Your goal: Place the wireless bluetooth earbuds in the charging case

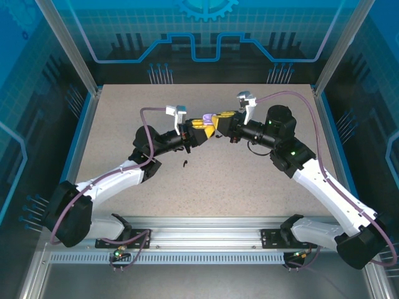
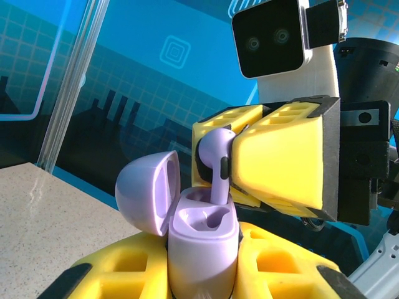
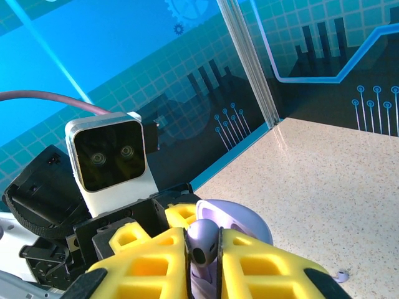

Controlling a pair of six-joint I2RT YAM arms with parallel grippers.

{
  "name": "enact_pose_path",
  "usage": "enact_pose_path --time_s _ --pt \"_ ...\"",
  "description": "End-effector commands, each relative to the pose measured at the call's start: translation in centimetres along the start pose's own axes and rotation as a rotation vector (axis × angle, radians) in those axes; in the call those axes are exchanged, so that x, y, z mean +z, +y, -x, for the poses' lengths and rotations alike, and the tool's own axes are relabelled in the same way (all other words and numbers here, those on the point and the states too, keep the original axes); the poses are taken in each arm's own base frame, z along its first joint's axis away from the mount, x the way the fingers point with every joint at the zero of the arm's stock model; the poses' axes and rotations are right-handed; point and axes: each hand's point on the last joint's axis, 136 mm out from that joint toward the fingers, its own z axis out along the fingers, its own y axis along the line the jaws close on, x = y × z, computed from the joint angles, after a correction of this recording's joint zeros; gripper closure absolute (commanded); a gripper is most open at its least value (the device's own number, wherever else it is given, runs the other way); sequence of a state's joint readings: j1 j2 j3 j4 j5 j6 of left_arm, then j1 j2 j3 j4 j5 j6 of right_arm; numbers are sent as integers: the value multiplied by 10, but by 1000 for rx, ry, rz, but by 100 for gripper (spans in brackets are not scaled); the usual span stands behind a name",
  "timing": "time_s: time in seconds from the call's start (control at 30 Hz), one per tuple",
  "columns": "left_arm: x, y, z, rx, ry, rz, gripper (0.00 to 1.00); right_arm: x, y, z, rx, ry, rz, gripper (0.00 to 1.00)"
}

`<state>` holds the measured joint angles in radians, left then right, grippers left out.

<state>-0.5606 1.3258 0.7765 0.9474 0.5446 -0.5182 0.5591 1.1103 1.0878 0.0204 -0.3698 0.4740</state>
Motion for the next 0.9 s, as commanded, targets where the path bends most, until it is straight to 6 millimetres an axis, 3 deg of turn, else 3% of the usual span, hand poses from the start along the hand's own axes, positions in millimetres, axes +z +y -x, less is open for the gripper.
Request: enact_pose_path --time_s 0.0,0.73,0.87 --pt "-5 -21 30 95 -96 -28 91 -4 7 -8 -9 47 -7 82" --pt "-4 -25 24 97 -62 -60 91 -7 4 -8 -37 77 -42 69" --pt "-4 -24 20 97 -47 -57 90 -8 4 -5 -48 77 -53 62"
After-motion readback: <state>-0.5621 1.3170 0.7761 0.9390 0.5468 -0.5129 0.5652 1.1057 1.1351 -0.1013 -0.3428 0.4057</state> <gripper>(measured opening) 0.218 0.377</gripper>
